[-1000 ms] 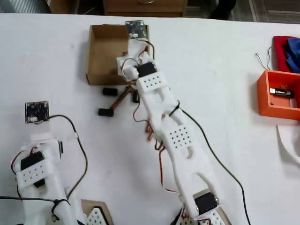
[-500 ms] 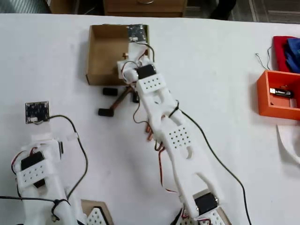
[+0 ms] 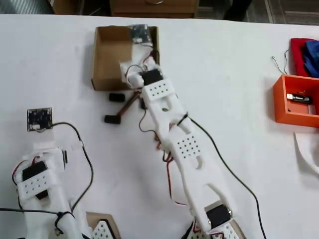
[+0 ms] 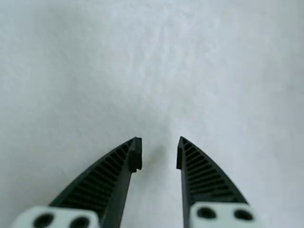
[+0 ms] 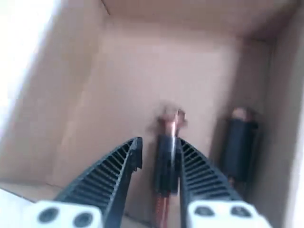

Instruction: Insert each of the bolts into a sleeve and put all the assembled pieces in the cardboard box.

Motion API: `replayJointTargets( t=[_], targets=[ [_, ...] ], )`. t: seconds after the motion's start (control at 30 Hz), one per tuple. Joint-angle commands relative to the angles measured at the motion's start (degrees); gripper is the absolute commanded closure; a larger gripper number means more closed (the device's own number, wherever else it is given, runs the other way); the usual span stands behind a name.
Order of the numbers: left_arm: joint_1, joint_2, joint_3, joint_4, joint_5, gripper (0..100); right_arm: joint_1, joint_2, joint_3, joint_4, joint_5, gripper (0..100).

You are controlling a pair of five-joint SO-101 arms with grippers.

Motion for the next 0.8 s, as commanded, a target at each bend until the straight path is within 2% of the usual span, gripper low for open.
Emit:
replayJointTargets(
  t=[0.0, 0.1, 0.27, 0.33, 0.43, 0.57, 0.77],
  targets=[
    [-0.53, -0.53, -0.31, -0.62, -0.09, 85, 1.71, -1.01, -11.34, 1.89, 0.44, 90.4],
    [-0.53, -0.53, -0.31, -0.62, -0.09, 85, 3.38, -2.95, -10.73, 2.86, 1.14, 90.4],
    [-0.53, -0.53, -0.31, -0.62, -0.09, 85, 3.56, -4.18, -3.87, 4.26, 6.86, 90.4],
    [-0.53, -0.53, -0.31, -0.62, -0.09, 85, 3.12, -4.18, -1.76, 4.26, 6.86, 90.9],
    [-0.53, -0.53, -0.31, -0.62, -0.09, 85, 2.59, -4.18, -0.09, 4.26, 6.86, 98.2],
    [-0.53, -0.53, -0.31, -0.62, -0.09, 85, 1.63, -4.18, 0.26, 5.32, 7.12, 97.9],
    [-0.53, -0.53, -0.31, -0.62, -0.09, 85, 0.48, -4.18, 0.18, 12.88, 7.21, 97.8]
  ],
)
